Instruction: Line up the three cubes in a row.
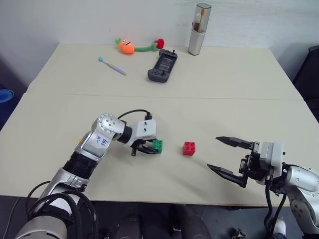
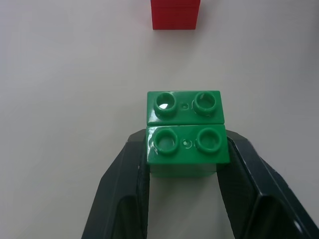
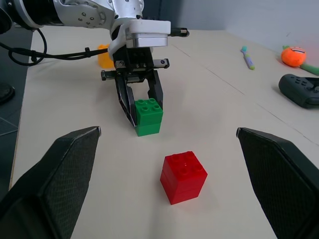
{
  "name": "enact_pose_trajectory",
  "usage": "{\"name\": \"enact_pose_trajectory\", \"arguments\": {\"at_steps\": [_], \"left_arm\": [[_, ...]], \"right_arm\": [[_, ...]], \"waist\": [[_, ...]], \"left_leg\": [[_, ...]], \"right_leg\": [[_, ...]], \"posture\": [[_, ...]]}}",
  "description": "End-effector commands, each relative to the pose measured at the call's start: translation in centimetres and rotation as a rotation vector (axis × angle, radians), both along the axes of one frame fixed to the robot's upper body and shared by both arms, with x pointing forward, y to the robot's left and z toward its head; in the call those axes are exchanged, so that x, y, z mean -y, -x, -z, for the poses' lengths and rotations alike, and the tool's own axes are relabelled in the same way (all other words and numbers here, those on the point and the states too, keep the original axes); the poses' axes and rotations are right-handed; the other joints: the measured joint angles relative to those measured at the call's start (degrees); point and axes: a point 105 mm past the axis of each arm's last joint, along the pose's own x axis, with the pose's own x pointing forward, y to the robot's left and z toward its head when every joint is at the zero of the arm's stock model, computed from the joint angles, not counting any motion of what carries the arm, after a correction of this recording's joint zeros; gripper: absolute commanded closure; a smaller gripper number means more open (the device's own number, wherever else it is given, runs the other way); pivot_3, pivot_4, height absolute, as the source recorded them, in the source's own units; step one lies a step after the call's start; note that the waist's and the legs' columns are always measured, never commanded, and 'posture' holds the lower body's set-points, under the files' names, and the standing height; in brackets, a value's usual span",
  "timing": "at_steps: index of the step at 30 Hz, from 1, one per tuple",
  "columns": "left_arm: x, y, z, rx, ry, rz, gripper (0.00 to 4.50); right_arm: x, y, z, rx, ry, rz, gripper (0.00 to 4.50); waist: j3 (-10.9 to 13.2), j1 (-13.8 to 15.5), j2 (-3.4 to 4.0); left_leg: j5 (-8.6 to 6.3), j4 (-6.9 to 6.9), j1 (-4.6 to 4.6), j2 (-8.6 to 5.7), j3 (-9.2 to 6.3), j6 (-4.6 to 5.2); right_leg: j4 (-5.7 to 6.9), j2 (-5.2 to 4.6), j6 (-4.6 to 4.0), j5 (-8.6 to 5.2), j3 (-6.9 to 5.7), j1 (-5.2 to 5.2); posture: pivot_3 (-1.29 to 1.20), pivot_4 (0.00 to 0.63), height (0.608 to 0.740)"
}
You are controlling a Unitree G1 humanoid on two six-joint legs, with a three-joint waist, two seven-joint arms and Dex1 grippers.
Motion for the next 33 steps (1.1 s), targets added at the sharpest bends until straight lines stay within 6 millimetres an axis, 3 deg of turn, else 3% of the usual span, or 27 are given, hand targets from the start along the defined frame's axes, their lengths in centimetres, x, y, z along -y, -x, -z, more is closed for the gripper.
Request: {"name": "enact_pose_trajectory", "arguments": {"at_steps": [1,5,8,10,13,17,20,24,29,31,33], "left_arm": [[0.4,0.2,-0.3,0.030,0.015,-0.004,2.65],[0.1,-0.1,-1.3,0.084,0.043,-0.019,1.43],[-0.7,0.4,-3.9,0.133,0.146,0.012,0.55],[-2.2,1.2,-5.3,0.146,0.161,0.037,0.55],[-5.1,3.2,-6.8,0.103,0.193,0.057,0.55],[-8.9,3.8,-8.6,0.130,0.242,-0.077,0.55],[-15.9,4.5,-10.4,0.244,0.484,-0.344,0.01],[-24.0,7.3,-7.7,0.327,0.476,-0.724,0.01],[-30.8,12.3,-5.3,0.465,0.489,-1.119,0.01],[-32.0,14.6,-3.4,0.461,0.490,-1.243,0.01],[-31.7,16.4,-1.7,0.426,0.488,-1.296,0.01]], "right_arm": [[-0.1,0.1,-0.8,0.048,-0.009,0.000,0.00],[0.1,-0.1,-0.7,0.052,-0.001,-0.004,0.00],[0.1,-0.5,-0.8,0.057,-0.001,-0.019,0.00],[0.0,-0.7,-0.8,0.057,-0.003,-0.036,0.00],[-0.4,-1.0,-0.5,0.052,-0.008,-0.069,0.00],[-1.0,-1.6,-0.6,0.063,-0.024,-0.100,0.00],[-2.6,-2.2,-2.0,0.148,-0.115,-0.146,0.00],[-4.6,-2.1,-2.0,0.163,-0.135,-0.226,0.00],[-5.5,-1.9,-1.9,0.188,-0.134,-0.279,0.00],[-5.8,-1.9,-1.9,0.201,-0.142,-0.290,0.00],[-6.0,-1.9,-1.8,0.213,-0.137,-0.297,0.00]], "waist": [[0.00,0.13,0.00],[0.00,0.46,0.00],[0.00,0.43,0.00],[0.00,0.20,0.00],[0.00,-0.34,0.01],[0.00,-0.61,0.01],[0.01,-1.34,0.02],[0.02,-1.74,0.04],[-0.04,-0.82,-0.07],[-0.06,-0.63,-0.10],[-0.07,-0.68,-0.11]], "left_leg": [[0.00,0.00,0.00,0.00,0.00,0.00],[0.00,0.01,-0.01,0.00,0.01,0.01],[0.00,0.03,-0.01,0.01,0.01,0.02],[0.00,0.02,-0.02,0.05,0.02,0.01],[0.02,-0.03,0.03,0.08,0.02,-0.04],[0.03,-0.01,0.02,0.07,-0.05,-0.03],[0.02,-0.05,0.05,0.12,0.00,-0.04],[0.05,-0.11,0.05,0.17,-0.09,-0.13],[-0.15,-0.12,-0.02,0.16,-0.08,0.15],[-0.31,-0.12,0.02,0.11,-0.13,0.37],[-0.37,-0.13,0.07,0.11,-0.17,0.36]], "right_leg": [[0.00,0.00,0.00,0.00,0.00,0.00],[-0.01,0.00,0.00,0.00,0.00,0.00],[0.00,0.00,0.00,0.00,0.00,-0.01],[0.00,0.02,0.00,0.00,0.00,-0.03],[0.05,0.03,-0.05,-0.03,0.00,-0.04],[0.05,-0.02,-0.06,-0.03,-0.03,0.00],[0.07,0.00,-0.08,-0.04,0.00,-0.02],[0.12,0.00,-0.15,-0.09,-0.10,-0.12],[0.04,-0.12,-0.16,-0.09,-0.11,-0.13],[0.00,-0.23,-0.16,-0.09,-0.14,-0.03],[-0.06,-0.26,-0.16,-0.09,-0.18,0.06]], "posture": [[0.00,0.150,0.740],[0.00,0.150,0.740],[0.00,0.150,0.740],[0.00,0.150,0.740],[0.00,0.150,0.740],[0.00,0.150,0.740],[0.00,0.150,0.740],[0.00,0.150,0.740],[0.00,0.150,0.740],[0.00,0.150,0.740],[0.00,0.150,0.740]]}}
